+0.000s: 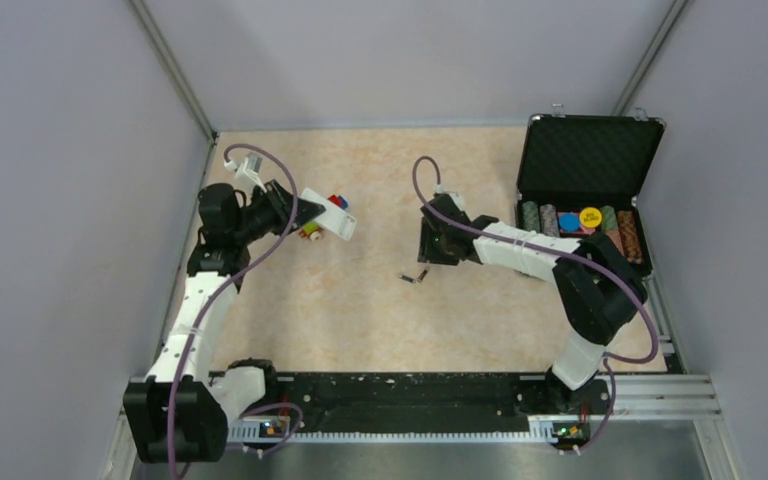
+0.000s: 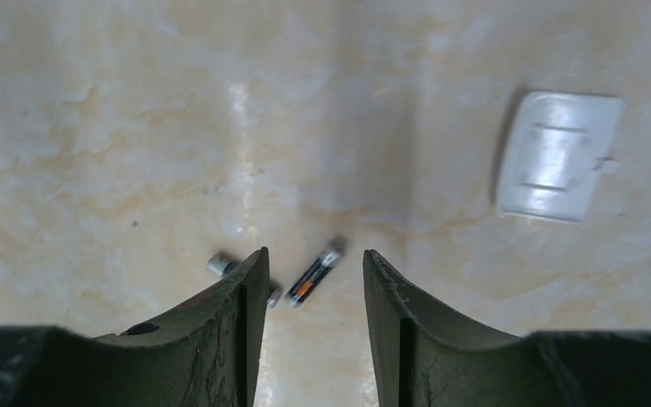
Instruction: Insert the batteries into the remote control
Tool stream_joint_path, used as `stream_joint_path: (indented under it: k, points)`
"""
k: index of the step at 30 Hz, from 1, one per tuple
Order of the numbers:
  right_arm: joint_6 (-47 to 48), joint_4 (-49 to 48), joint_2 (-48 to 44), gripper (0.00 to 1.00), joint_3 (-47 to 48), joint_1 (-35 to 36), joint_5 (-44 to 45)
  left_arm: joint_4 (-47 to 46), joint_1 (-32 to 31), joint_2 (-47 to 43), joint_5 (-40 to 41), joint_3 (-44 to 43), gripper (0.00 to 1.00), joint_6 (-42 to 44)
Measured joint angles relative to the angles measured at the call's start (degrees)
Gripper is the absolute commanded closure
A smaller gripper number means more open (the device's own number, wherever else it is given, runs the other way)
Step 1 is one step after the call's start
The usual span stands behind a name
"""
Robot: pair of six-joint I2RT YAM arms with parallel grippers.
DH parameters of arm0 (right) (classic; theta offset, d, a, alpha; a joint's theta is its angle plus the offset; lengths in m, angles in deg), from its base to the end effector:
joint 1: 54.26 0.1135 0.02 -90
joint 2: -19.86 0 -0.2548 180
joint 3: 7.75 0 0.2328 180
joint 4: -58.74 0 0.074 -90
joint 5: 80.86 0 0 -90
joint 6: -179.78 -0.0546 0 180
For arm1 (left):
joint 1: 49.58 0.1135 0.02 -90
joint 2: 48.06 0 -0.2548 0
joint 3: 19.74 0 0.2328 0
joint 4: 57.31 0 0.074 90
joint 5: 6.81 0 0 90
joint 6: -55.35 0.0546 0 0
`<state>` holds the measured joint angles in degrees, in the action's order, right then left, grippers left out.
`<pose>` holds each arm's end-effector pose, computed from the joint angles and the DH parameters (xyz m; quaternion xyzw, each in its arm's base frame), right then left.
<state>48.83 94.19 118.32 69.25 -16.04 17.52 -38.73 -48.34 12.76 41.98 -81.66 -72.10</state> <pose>0.2752 0.2066 0.1731 0.0436 0.9553 0.1270 0.2635 0.2390 -0.0308 0.3059 -0.0536 0.7811 -0.4418 0.4380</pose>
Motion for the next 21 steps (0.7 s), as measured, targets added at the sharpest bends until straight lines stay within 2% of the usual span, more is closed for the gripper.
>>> stream_joint_path:
  k: [6, 12, 21]
  points:
    - [5.8, -2.5, 0.5, 0.57, 1.7, 6.1, -2.6, 0.0, 0.0, -3.6, 1.7, 1.4, 1.00, 0.1]
    - [16.6, -6.4, 1.9, 0.51, 3.0, 6.5, -8.8, 1.3, 0.0, -7.1, 5.2, 1.4, 1.00, 1.4]
    - [28.7, -5.0, 7.6, 0.51, 6.2, 6.6, -14.7, 2.3, 0.0, -7.5, 7.6, 1.4, 1.00, 1.6]
